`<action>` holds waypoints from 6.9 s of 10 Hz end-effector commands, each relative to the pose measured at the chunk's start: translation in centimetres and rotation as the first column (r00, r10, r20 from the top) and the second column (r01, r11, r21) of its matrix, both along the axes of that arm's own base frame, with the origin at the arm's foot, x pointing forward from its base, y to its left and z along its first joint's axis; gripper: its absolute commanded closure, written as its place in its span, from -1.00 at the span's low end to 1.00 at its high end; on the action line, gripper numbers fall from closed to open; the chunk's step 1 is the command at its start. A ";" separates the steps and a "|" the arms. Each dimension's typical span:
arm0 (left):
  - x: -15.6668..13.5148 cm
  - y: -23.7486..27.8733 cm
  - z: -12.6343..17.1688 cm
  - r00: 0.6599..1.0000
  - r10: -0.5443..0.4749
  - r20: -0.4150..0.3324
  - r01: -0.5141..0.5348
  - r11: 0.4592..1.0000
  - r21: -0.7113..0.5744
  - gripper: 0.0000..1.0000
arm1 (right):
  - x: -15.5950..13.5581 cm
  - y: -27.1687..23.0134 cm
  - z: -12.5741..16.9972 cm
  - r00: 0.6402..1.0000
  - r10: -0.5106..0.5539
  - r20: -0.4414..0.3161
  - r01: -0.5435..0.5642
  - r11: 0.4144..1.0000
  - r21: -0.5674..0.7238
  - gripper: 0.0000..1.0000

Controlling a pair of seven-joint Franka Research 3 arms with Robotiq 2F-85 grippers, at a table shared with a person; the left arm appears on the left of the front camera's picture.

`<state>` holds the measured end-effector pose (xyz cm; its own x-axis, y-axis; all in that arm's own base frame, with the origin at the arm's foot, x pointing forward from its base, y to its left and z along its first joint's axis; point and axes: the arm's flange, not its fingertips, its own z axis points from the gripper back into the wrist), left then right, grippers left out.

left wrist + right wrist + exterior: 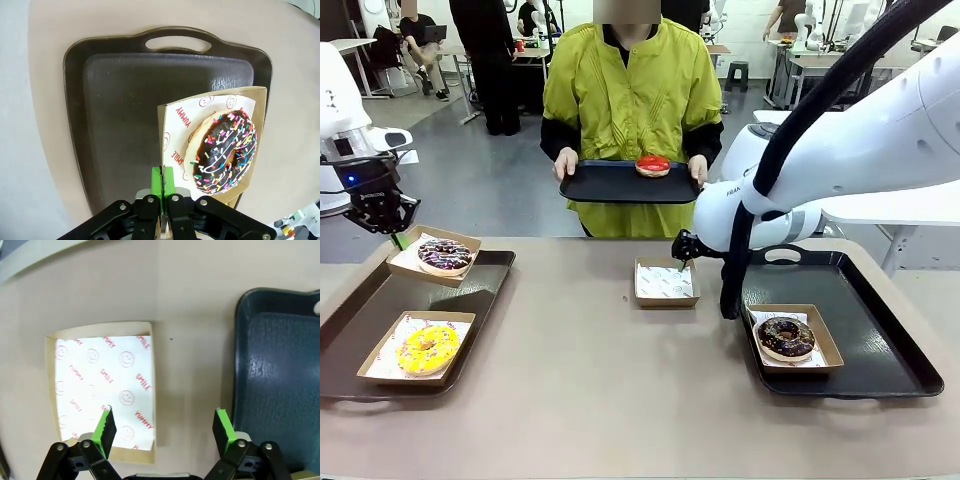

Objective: Individually package the donuts and arrange them on the tray.
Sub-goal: Place the picked Paper togo box on the Handle tray while simultaneously picking up another Paper togo box from the table with the other hand, then place the picked Paper togo box on the Handle tray.

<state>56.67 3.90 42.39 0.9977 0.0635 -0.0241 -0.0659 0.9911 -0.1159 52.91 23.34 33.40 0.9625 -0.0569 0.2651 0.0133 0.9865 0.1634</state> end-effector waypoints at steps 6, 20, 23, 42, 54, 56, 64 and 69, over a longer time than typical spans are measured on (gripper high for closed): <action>1.5 1.0 -1.9 0.998 0.069 -0.007 -0.069 0.998 -0.011 0.98 | 1.9 3.6 -0.7 0.998 -0.031 -0.053 0.026 0.996 -0.085 -1.00; 2.3 0.6 -4.9 1.000 -0.026 -0.002 0.026 0.993 0.114 -0.52 | 2.9 3.8 -1.7 0.996 -0.024 -0.088 0.015 0.994 -0.108 0.97; 2.3 0.5 -5.0 0.999 -0.036 -0.016 0.038 0.993 0.113 -1.00 | 2.9 3.7 -1.7 0.996 -0.030 -0.088 0.020 0.994 -0.106 1.00; -18.2 13.3 5.0 0.986 0.079 0.145 0.076 0.565 -0.822 -1.00 | 4.6 7.4 13.6 0.989 -0.147 -0.022 0.142 0.980 -0.140 1.00; -20.1 17.4 3.1 0.976 0.197 0.089 -0.023 0.504 -0.863 -1.00 | 7.2 6.9 12.8 0.986 -0.154 -0.067 0.146 0.982 -0.118 1.00; -20.1 17.4 3.1 0.976 0.197 0.089 -0.023 0.504 -0.863 -1.00 | 7.2 6.9 12.8 0.986 -0.154 -0.067 0.146 0.982 -0.118 1.00; -20.1 17.4 3.1 0.976 0.197 0.089 -0.023 0.504 -0.863 -1.00 | 7.3 7.1 12.8 0.985 -0.154 -0.075 0.144 0.982 -0.123 0.97; -20.1 17.4 3.1 0.976 0.197 0.089 -0.023 0.504 -0.863 -1.00 | 2.4 4.3 17.8 0.962 0.172 -0.210 -0.209 0.963 -0.171 0.97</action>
